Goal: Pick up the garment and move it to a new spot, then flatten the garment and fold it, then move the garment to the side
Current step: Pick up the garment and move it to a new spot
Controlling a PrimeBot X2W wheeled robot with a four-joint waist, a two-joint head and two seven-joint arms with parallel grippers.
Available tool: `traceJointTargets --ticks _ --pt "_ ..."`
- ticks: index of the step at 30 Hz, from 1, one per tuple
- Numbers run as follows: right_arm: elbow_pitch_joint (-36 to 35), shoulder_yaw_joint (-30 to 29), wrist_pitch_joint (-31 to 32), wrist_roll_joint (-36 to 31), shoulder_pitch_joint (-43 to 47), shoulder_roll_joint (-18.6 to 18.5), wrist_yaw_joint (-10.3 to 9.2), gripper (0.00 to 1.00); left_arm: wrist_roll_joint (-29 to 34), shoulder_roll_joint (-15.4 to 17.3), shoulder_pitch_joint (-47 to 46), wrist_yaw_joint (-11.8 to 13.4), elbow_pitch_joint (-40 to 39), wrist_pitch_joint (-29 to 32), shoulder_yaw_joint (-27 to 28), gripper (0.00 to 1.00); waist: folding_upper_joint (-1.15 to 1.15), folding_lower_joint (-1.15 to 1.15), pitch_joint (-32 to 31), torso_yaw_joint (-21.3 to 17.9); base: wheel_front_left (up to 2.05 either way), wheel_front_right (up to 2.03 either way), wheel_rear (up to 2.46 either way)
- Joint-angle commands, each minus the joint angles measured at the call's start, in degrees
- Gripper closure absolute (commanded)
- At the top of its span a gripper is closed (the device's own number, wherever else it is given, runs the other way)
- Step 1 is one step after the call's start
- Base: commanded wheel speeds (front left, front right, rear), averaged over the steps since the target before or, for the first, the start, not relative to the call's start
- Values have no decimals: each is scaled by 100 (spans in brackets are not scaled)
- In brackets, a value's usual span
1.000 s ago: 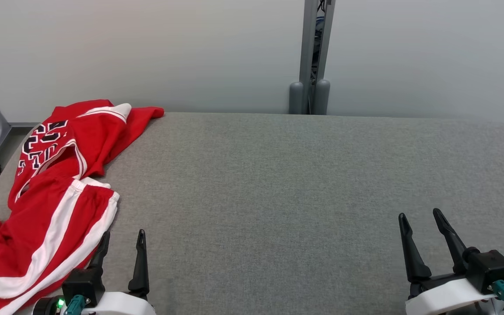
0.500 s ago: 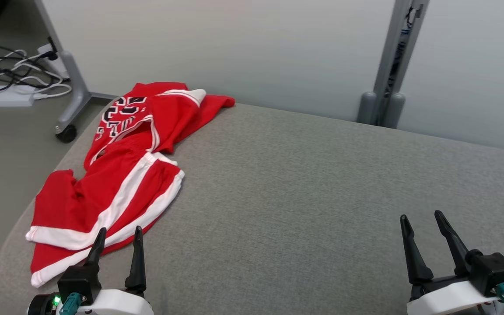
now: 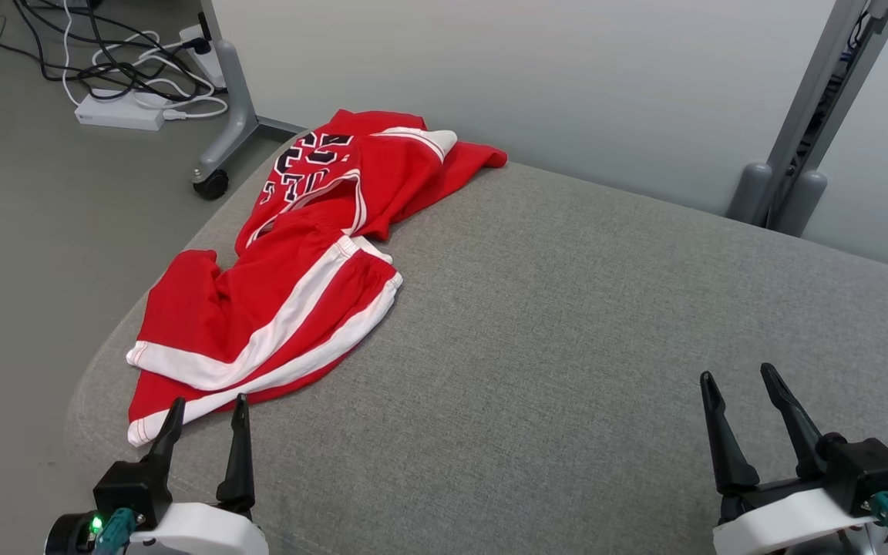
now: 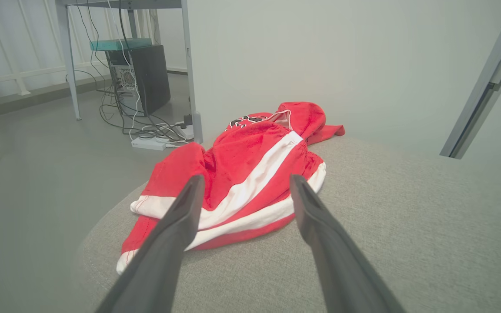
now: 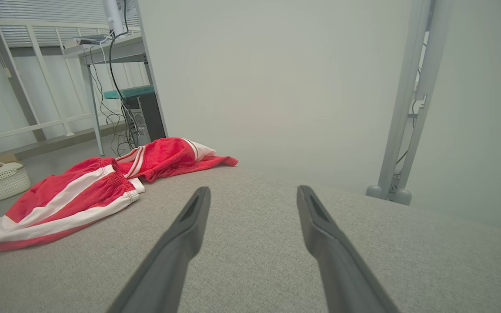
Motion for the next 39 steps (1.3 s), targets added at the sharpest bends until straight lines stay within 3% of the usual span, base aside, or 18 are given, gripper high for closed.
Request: traceJointTargets --ticks 1,10,23,33,39 --pt "-13 4 -28 6 -43 -37 8 0 -23 58 -117 -31 -41 35 10 0 0 0 27 -16 0 0 0" --pt "-71 -5 -27 -164 -265 -38 5 0 -158 454 -919 -201 -120 632 114 0 0 0 394 -326 0 0 0" --pt "-207 51 -22 -567 -1037 -39 5 0 -434 1006 -2536 -810 590 1773 -136 0 0 0 1488 -944 0 0 0" --pt "-311 142 -21 -724 -1483 -37 5 0 -694 1178 -3292 -919 1589 2036 -215 0 0 0 2190 -1281 0 0 0" --pt "-339 206 -20 -753 -1594 -37 5 0 -686 1248 -3566 -846 2095 2097 -202 0 0 0 2385 -1385 0 0 0"
